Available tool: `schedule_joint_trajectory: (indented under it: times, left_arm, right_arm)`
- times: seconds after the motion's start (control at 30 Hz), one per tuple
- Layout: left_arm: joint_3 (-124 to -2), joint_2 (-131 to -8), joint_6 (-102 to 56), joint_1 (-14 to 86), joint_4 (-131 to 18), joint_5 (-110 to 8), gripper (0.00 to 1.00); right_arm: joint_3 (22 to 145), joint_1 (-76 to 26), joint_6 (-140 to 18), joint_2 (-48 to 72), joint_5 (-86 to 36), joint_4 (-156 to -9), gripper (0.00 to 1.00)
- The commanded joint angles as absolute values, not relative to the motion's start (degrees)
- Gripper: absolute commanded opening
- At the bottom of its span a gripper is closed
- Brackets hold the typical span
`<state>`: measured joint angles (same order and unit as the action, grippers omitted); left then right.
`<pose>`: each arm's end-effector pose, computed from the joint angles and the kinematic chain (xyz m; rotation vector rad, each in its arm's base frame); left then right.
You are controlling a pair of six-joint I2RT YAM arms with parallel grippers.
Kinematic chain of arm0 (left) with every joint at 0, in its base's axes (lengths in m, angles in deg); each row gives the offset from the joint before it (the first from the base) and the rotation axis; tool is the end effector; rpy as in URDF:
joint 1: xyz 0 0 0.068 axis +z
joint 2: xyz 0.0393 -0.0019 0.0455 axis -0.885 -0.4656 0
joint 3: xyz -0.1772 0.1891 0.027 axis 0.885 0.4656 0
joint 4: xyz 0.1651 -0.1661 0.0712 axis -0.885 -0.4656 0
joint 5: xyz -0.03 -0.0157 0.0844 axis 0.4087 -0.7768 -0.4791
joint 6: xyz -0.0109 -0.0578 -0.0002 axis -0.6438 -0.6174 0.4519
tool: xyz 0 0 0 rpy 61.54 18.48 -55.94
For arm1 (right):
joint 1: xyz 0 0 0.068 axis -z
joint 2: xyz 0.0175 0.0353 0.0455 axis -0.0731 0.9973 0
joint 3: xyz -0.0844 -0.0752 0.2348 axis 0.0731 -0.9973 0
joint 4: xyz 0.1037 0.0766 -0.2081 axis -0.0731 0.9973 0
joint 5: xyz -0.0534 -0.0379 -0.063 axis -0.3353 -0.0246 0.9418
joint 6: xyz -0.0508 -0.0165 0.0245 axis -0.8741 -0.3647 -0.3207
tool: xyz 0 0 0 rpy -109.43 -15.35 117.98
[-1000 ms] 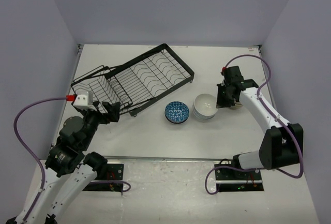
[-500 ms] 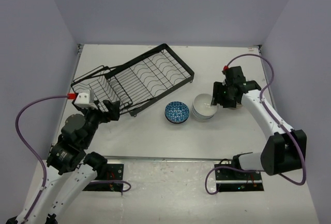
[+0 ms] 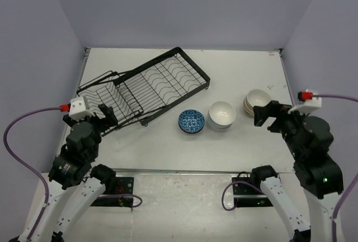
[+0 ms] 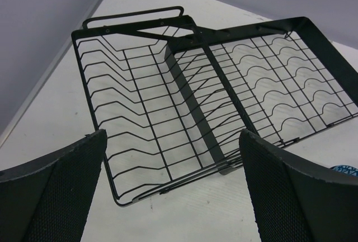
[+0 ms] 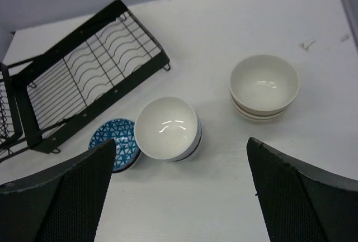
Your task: Unload the bowls from the dish rack
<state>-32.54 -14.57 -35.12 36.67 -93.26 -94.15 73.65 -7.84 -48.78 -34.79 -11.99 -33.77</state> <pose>0.0842 -0.0131 0.3130 -0.3934 1.7250 -0.0627 0.0848 0.0140 0.3882 0.1784 1.8872 0.2789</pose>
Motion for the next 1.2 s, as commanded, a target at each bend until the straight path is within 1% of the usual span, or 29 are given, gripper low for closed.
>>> schedule_joint_trajectory:
  times: [0.0,0.07,0.17,0.27,0.4,0.67,0.77,0.93,1.03,1.17]
  left_arm:
    - [-34.92,-15.89,-32.24,37.03,-90.86,-97.95,1.00]
    - [-35.45,-17.29,-33.03,37.03,-91.21,-97.43,1.00]
    - [-34.05,-18.35,-33.65,37.11,-90.42,-97.07,1.00]
    - [-32.55,-18.53,-34.00,37.11,-90.07,-96.37,1.00]
    - [-31.68,-17.13,-33.04,37.11,-89.20,-96.28,1.00]
    - [-28.42,-15.46,-31.01,37.11,-85.94,-88.90,1.00]
    - [-27.46,-15.37,-31.10,37.11,-85.50,-88.81,1.00]
    - [-24.74,-12.74,-33.03,37.11,-84.01,-92.23,1.00]
    - [-23.33,-10.10,-32.42,37.11,-82.69,-91.27,1.00]
    - [-21.22,-7.29,-30.93,37.11,-80.06,-88.81,1.00]
  right_arm:
    - [72.58,-8.02,-52.01,-41.29,-5.18,-33.37,0.99]
    - [71.26,-8.11,-51.75,-44.98,2.45,-34.33,0.99]
    - [68.72,-8.02,-52.80,-48.16,5.31,-35.47,0.99]
    - [66.87,-8.11,-54.56,-51.41,3.04,-36.44,0.99]
    - [60.38,-8.11,-56.67,-56.60,1.45,-42.06,0.99]
    - [59.83,-8.11,-57.20,-56.70,-3.03,-43.12,0.99]
    - [59.40,-8.11,-56.93,-56.08,-4.00,-43.38,0.99]
    - [58.43,-8.02,-58.86,-55.91,-4.09,-43.21,0.99]
    - [56.41,-8.02,-57.99,-57.48,-2.59,-44.00,0.99]
    - [52.11,-8.11,-58.78,-61.52,-6.45,-46.54,0.99]
